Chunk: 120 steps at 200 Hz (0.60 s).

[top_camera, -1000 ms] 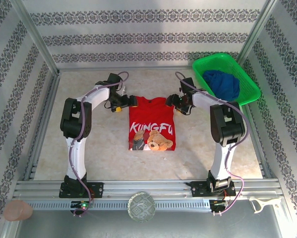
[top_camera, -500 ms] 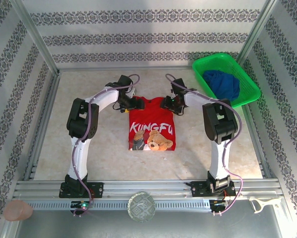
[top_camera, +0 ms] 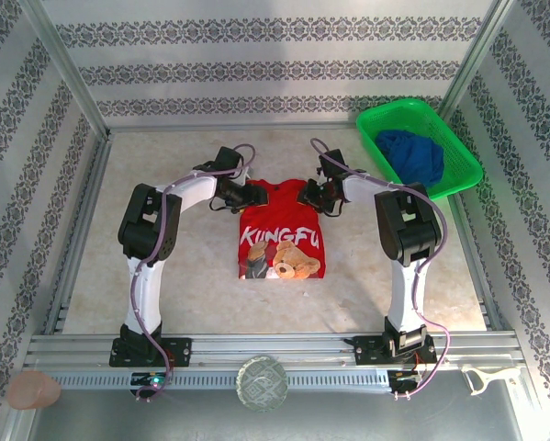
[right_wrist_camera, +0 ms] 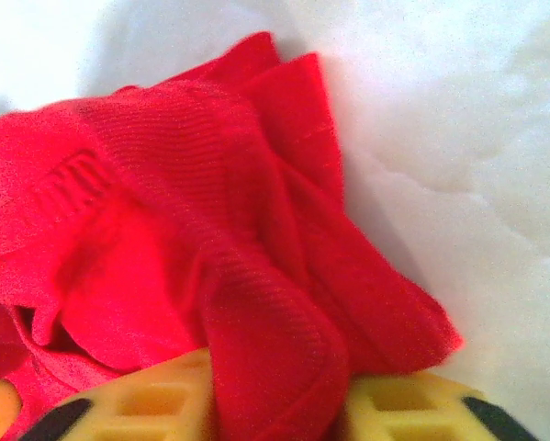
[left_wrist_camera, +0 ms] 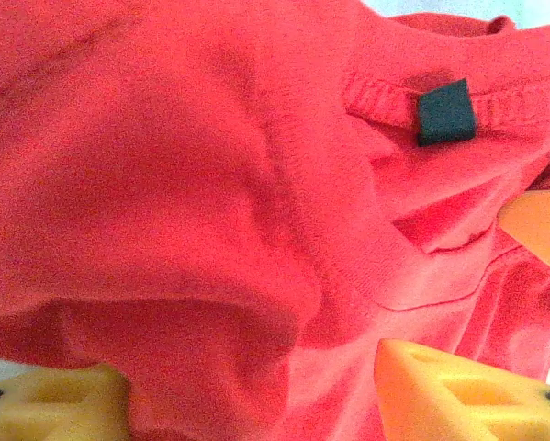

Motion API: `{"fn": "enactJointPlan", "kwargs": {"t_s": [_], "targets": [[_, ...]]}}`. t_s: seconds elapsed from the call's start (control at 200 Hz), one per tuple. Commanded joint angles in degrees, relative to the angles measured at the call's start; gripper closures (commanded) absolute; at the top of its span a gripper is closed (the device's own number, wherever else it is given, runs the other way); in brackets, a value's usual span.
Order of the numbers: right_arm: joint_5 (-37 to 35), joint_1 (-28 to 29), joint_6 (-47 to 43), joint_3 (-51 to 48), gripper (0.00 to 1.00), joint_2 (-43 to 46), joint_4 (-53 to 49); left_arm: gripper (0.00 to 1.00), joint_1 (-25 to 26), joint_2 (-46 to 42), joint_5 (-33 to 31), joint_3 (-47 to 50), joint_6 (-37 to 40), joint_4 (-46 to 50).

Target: Fold the inside-out t-shirt

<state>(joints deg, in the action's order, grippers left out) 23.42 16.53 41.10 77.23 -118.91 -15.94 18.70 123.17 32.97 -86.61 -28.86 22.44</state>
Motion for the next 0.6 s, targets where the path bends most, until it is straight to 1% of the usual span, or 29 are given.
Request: {"fn": "enactJointPlan", "kwargs": {"t_s": [0.0,0.035,0.055,0.095,0.23,0.305,0.355,0.475,0.595], "targets": [[4.17,0.26,2.31,-1.82,0.91,-3.85,6.34,0.64,1.17,4.95,3.72,0.42,-2.09,-6.29],[5.24,0.04,2.75,-2.49,1.0,-3.72,7.83,0.79,1.19,5.61,4.92,0.65,-2.62,-7.74],[5.71,-0.02,2.96,-2.94,1.0,-3.58,8.48,0.87,1.14,5.93,5.54,0.71,-2.87,-8.2],[6.46,-0.31,3.45,-3.77,1.0,-2.95,9.79,1.0,0.99,6.08,6.14,0.82,-3.25,-9.0],[8.64,-1.98,6.56,-6.83,1.0,1.34,15.76,1.0,-0.76,2.28,5.75,2.95,-5.6,-14.4],[9.73,-2.99,8.24,-5.18,1.0,2.24,17.32,1.0,-2.47,0.35,5.44,2.93,-8.2,-18.91],[10.52,-3.52,9.21,-2.16,1.0,1.79,17.34,1.0,-3.66,0.43,5.67,1.15,-9.91,-21.07],[11.98,-5.05,12.19,8.59,1.0,-1.1,17.31,1.0,-6.2,3.48,7.02,-9.65,-13.46,-22.71],[12.3,-6.42,13.64,20.74,1.0,-2.96,15.55,1.0,-7.5,7.03,7.83,-25.12,-14.29,-19.3]]}}
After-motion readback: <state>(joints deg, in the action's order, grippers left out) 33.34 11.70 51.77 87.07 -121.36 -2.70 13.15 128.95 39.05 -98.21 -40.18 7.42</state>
